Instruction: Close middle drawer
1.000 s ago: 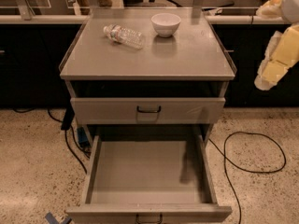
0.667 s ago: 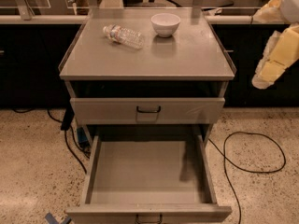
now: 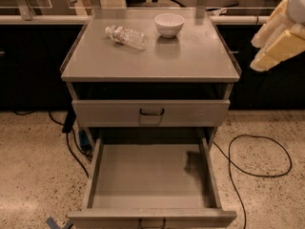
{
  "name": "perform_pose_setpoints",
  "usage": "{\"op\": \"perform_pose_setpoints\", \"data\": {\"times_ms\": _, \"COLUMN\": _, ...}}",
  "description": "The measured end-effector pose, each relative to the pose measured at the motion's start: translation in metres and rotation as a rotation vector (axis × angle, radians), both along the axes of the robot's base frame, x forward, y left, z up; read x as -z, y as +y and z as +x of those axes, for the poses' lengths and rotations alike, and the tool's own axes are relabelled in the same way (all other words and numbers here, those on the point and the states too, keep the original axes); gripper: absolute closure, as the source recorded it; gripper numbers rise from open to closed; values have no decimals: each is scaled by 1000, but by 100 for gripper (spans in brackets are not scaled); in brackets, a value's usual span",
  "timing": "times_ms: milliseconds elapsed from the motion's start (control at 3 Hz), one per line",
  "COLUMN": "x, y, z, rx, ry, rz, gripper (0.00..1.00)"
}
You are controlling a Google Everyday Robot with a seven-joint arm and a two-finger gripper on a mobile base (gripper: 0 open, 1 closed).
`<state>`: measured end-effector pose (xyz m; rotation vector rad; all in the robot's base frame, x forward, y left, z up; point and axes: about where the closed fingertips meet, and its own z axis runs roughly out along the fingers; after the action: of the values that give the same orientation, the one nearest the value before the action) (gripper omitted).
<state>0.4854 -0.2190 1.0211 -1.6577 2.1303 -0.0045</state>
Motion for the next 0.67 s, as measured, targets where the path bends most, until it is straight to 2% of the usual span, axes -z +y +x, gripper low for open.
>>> {"op": "perform_pose_setpoints", "data": {"times_ms": 333, "x": 0, "y": 0, "z": 0, "rx": 0, "ry": 0, "rz": 0, "gripper": 78}}
{"op": "perform_pose_setpoints", "data": {"times_ms": 667, "x": 0, "y": 0, "z": 0, "rx": 0, "ry": 0, "rz": 0, "gripper": 99}}
